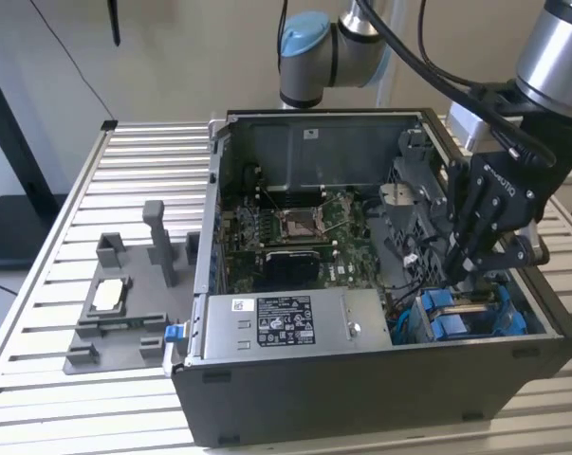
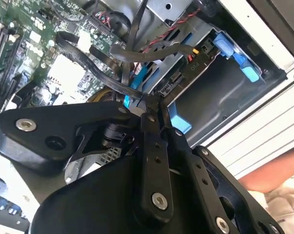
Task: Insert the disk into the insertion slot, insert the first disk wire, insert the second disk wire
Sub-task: 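Insert the second disk wire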
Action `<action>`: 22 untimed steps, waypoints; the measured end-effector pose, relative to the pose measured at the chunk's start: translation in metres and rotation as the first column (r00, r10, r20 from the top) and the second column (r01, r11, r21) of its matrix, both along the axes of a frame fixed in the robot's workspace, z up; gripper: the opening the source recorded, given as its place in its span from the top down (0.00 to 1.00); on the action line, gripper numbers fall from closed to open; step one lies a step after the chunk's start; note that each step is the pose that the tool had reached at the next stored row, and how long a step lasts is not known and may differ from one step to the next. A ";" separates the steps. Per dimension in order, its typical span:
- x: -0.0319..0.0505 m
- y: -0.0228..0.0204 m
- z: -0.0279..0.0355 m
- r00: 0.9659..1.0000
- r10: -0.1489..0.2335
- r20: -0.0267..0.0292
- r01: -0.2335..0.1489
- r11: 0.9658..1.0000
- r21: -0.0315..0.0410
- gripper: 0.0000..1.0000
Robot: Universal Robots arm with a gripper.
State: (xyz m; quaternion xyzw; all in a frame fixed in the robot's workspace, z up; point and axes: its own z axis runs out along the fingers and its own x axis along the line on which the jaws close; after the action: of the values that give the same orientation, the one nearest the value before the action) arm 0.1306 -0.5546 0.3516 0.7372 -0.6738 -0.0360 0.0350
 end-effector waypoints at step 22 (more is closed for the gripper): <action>0.0231 -0.0154 -0.0029 0.999 -0.025 -0.041 0.027 0.998 0.054 0.84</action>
State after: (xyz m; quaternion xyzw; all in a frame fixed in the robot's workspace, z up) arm 0.1537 -0.5701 0.3487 0.7281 -0.6813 -0.0697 0.0283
